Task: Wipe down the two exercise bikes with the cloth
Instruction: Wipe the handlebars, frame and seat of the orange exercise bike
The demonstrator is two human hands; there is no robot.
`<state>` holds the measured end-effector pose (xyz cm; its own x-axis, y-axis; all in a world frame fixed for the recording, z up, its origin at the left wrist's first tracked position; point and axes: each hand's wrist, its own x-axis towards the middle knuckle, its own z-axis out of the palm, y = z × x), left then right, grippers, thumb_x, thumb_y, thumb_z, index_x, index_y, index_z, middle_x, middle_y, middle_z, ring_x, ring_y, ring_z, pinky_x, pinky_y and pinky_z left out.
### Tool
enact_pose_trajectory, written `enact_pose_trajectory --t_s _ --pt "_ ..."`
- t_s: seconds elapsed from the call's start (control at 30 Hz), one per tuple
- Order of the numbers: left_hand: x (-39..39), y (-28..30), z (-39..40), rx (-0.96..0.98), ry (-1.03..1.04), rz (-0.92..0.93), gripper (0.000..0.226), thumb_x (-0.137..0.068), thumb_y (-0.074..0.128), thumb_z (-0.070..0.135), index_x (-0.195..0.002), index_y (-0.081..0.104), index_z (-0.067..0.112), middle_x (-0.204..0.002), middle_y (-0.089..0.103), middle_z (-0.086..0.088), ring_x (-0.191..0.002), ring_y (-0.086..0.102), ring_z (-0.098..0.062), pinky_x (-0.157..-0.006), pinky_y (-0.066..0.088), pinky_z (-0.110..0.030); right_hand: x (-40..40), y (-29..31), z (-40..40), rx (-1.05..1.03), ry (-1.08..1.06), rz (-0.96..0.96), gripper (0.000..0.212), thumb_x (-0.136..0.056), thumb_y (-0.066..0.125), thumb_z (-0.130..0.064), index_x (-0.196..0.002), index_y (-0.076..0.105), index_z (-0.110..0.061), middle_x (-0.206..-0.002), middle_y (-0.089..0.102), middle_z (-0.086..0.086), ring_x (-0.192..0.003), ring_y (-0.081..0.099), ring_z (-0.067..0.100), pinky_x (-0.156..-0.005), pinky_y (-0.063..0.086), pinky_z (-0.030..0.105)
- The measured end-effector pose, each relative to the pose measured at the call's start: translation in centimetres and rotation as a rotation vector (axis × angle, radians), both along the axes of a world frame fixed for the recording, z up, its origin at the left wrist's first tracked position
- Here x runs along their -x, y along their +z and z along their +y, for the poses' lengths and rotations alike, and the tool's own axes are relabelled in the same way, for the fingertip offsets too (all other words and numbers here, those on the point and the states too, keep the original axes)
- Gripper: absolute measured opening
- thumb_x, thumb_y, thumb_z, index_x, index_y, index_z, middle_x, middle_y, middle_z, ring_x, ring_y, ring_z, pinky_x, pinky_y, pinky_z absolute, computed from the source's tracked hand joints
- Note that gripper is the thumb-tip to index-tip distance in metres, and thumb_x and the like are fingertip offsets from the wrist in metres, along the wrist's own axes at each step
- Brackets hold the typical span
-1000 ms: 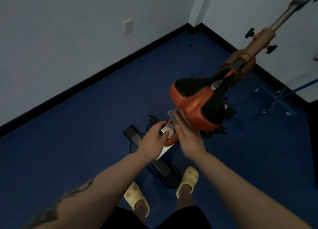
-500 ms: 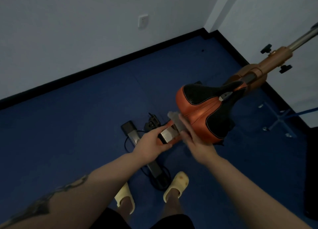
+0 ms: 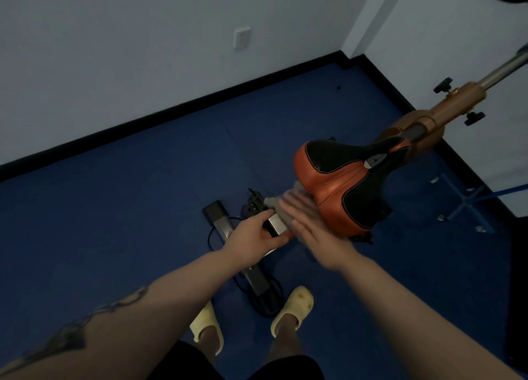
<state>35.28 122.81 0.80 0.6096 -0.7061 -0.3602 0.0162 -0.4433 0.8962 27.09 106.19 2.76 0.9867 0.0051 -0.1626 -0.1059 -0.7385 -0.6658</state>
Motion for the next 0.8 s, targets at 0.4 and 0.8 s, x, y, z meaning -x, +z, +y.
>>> enact_pose_trajectory --t_s 0.4,0.8 --pt "0.1 0.2 1.5 0.054 -0.028 -0.042 0.03 -0.084 0.071 0.045 -0.109 0.055 0.049 -0.098 0.068 0.026 -0.093 0.064 0.004 -0.086 0.049 -0.02 0.0 0.2 2.2 0.08 -0.054 -0.014 0.044 -0.106 0.038 -0.018 -0.149 0.036 -0.026 -0.159 0.02 -0.013 -0.147 0.003 -0.003 -0.117 -0.007 0.017" --pt "-0.2 1.1 2.9 0.017 -0.072 -0.086 0.04 -0.085 0.068 0.043 -0.107 0.044 0.066 -0.094 0.06 0.044 -0.091 0.056 0.016 -0.077 0.041 -0.003 0.5 0.0 1.5 0.113 -0.013 0.042 0.059 -0.101 0.05 -0.029 -0.154 0.022 -0.033 -0.16 0.008 -0.021 -0.146 -0.006 -0.004 -0.119 -0.005 0.023"
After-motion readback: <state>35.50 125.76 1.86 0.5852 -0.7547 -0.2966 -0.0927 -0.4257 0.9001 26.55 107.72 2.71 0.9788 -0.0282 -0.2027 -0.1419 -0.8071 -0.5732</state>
